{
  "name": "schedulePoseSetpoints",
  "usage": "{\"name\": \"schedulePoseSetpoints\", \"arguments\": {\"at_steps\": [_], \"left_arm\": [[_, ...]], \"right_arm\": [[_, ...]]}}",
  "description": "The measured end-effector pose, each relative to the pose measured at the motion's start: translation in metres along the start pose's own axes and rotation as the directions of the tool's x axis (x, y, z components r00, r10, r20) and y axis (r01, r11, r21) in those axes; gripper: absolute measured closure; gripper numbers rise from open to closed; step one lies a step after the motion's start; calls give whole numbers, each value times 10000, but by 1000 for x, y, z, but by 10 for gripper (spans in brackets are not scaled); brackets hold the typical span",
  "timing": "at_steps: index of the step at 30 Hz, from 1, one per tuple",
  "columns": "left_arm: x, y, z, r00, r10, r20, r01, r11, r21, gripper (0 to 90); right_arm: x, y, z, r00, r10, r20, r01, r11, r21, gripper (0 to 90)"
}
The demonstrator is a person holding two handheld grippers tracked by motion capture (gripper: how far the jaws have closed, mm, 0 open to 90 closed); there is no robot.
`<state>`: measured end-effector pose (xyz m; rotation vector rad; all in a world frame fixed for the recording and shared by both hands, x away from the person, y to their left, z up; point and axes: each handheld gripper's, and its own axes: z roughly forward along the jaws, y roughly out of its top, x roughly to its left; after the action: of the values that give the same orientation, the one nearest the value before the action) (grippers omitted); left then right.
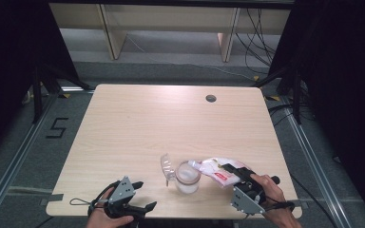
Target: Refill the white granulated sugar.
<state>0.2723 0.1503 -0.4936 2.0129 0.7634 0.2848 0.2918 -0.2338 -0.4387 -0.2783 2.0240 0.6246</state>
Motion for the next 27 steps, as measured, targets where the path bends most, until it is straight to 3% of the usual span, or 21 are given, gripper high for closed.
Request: {"name": "schedulePoseSetpoints", "arguments": {"at_steps": [1,2,4,5,6,7,8,9,11,13,16,18,19,23,24,26,27], "left_arm": [[0,0,0,10000,7,-4,-7,10000,3,184],[0,0,0,10000,16,-2,-16,10000,9,184],[0,0,0,10000,19,-17,-19,10000,11,184],[1,0,0,10000,57,-12,-57,10000,14,184],[1,0,0,10000,52,-14,-52,10000,19,184],[1,0,0,10000,63,-14,-63,10000,19,185],[1,0,0,10000,58,-31,-58,10000,-21,184],[1,0,0,10000,65,-39,-65,10000,-31,184],[0,0,-1,10000,-13,12,13,10000,-24,184],[0,1,-1,10000,-9,-1,9,10000,47,185],[0,0,-1,10000,-4,23,4,10000,-21,184],[0,1,-1,10000,36,27,-36,10000,-8,184],[0,1,-1,10000,53,12,-53,10000,-21,184],[0,0,-1,10000,0,29,0,10000,-18,184],[1,1,-1,10000,63,36,-63,10000,18,184],[1,1,-1,10000,99,7,-99,9999,43,184],[0,1,-1,10000,46,33,-46,10000,-3,185]], "right_arm": [[3,-2,1,9987,514,-16,-514,9987,33,736],[1,-3,3,9995,303,-2,-303,9995,-68,736],[3,-6,6,9960,893,-35,-893,9959,-128,737],[4,-7,7,9947,1030,-42,-1031,9946,-139,737],[2,-8,9,9967,813,-65,-815,9964,-218,738],[4,-10,9,9926,1214,14,-1213,9924,-191,739],[2,-11,10,9934,1143,-80,-1144,9933,-167,740],[4,-13,11,9887,1496,-34,-1496,9886,-144,740],[3,-16,13,9868,1615,-100,-1617,9866,-198,741],[6,-19,12,9717,2350,-232,-2353,9719,-105,743],[7,-23,14,9663,2543,-397,-2552,9667,-188,744],[10,-25,15,9517,3036,-454,-3046,9523,-167,748],[8,-26,16,9578,2843,-433,-2857,9579,-301,750],[7,-30,15,9420,3331,-419,-3344,9420,-300,752],[8,-31,14,9271,3733,-345,-3741,9271,-209,753],[7,-34,14,9127,4071,-354,-4078,9130,-152,753],[7,-35,14,9136,4053,-317,-4058,9138,-136,753]]}}
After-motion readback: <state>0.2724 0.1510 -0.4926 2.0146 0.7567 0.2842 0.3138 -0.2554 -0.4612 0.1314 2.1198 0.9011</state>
